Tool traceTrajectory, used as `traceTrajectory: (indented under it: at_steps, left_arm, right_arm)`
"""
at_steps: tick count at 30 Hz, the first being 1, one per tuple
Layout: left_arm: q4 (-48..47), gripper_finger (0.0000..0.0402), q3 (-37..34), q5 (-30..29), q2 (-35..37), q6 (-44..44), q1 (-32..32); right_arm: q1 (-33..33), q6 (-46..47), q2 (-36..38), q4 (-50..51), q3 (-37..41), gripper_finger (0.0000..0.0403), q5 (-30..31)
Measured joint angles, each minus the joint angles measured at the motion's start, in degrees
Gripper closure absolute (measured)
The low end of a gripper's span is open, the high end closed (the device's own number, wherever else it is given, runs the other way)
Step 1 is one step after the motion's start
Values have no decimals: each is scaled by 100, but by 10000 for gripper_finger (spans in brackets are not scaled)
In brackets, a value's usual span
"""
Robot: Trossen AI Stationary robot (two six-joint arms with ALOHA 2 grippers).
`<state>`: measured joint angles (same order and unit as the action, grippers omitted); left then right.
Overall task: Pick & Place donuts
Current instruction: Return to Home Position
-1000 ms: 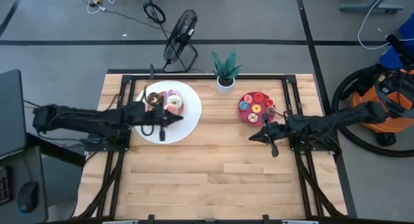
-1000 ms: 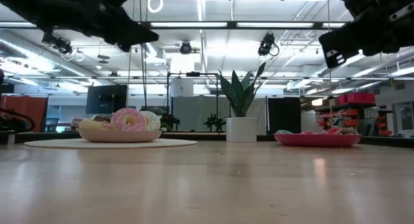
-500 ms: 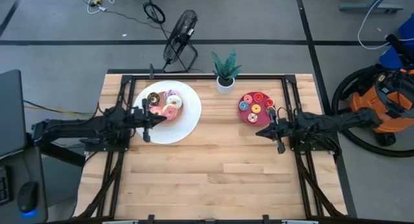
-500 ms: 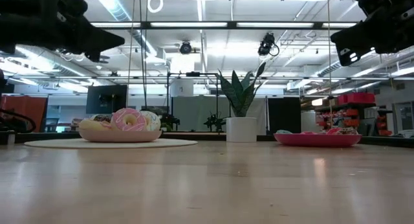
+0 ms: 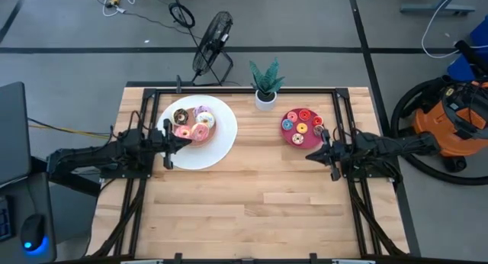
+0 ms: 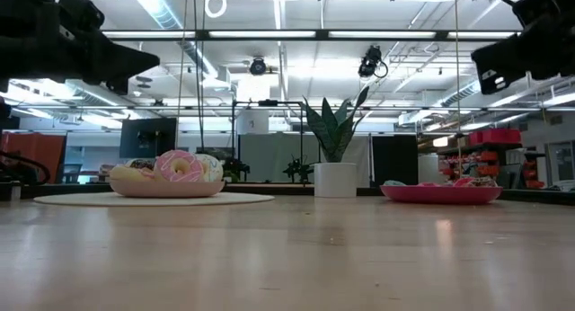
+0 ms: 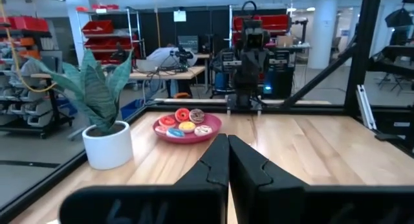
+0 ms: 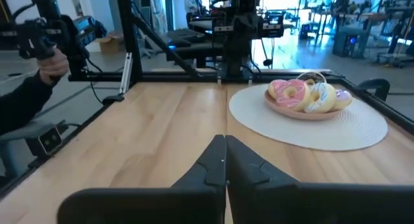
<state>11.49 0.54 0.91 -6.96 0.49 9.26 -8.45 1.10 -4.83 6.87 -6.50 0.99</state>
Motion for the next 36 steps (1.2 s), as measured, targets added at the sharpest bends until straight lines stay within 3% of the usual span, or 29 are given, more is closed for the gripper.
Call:
traceTrajectory:
  at_steps: [3,17,19,22,24,27,32,36]
  left_arm:
    - [-120,396,-2,0,40,-55,33]
    - [-189,394,-7,15,29,-16,29]
    - [-207,396,-7,239,28,24,29]
    - [-262,397,-9,1162,26,317,29]
    - [-289,397,-9,1456,24,445,23]
    - [-291,398,-9,1231,24,496,26]
    - [-300,399,-11,284,24,255,26]
    - [-403,400,-11,155,23,165,-48]
  right_arm:
    - [0,-9,473,-24,305,399,-2]
    - [17,-459,484,-1136,561,399,-276]
    - [17,-463,484,-1054,561,399,-150]
    - [17,-481,484,-1058,561,399,-63]
    - [17,-476,484,-1039,561,399,-62]
    - [17,-409,484,-850,561,399,-45]
    - [17,-299,484,-742,561,399,6]
    - [17,-301,484,-744,561,399,9]
